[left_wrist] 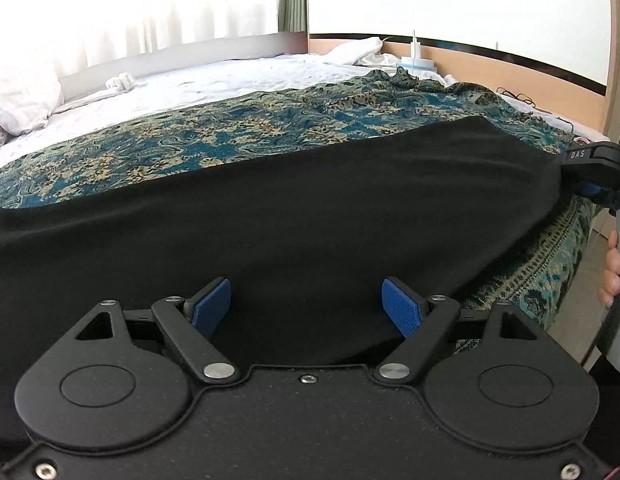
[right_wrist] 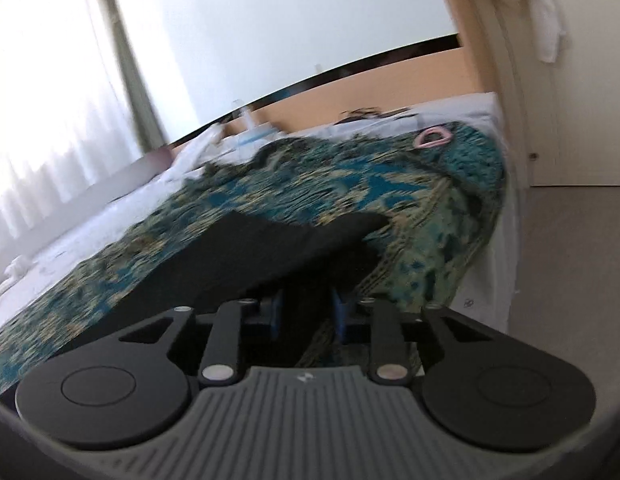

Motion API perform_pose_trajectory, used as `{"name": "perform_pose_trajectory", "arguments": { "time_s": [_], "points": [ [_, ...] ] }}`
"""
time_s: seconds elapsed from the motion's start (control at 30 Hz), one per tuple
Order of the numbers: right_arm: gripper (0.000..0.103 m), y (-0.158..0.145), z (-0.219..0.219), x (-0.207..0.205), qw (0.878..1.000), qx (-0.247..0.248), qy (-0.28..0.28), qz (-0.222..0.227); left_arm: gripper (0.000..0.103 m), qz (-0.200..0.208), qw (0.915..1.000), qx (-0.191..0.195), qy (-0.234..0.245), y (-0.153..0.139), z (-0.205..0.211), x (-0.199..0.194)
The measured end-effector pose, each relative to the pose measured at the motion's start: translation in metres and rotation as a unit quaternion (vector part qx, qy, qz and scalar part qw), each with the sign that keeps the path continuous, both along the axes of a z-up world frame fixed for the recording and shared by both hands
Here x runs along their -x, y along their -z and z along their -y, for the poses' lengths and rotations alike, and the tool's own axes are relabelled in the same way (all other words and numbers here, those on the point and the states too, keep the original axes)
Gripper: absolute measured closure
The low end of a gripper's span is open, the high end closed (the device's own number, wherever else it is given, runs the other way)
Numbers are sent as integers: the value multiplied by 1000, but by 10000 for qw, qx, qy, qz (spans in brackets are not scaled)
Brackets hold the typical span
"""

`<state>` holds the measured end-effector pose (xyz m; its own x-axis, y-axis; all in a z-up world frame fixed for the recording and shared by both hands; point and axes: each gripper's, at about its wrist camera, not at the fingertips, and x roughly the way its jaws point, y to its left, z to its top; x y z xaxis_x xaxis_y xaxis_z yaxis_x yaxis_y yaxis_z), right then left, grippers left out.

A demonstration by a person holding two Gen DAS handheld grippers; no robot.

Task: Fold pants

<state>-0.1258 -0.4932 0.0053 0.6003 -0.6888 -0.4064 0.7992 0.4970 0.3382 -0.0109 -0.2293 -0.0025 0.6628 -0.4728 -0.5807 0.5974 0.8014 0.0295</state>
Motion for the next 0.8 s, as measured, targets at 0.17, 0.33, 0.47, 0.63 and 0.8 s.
{"name": "perform_pose_trajectory", "arguments": {
  "time_s": [0.17,0.33,0.47,0.63,0.8],
  "points": [
    [55,2,21,-9,9998,-165,0,79,21,7,10000,8,12,0,0,1],
    [87,1,34,-23,9995,-124,243,-169,21,12,10000,25,22,0,-1,2],
    [93,-2,29,-13,9989,1,460,65,21,-14,10000,65,-3,-1,-2,1],
    [90,0,34,-11,9976,68,685,-104,20,-59,10000,59,28,-2,-2,-1],
    [75,0,39,-12,9965,152,812,-117,19,-37,10000,70,39,-2,-2,-2]
  ]
}}
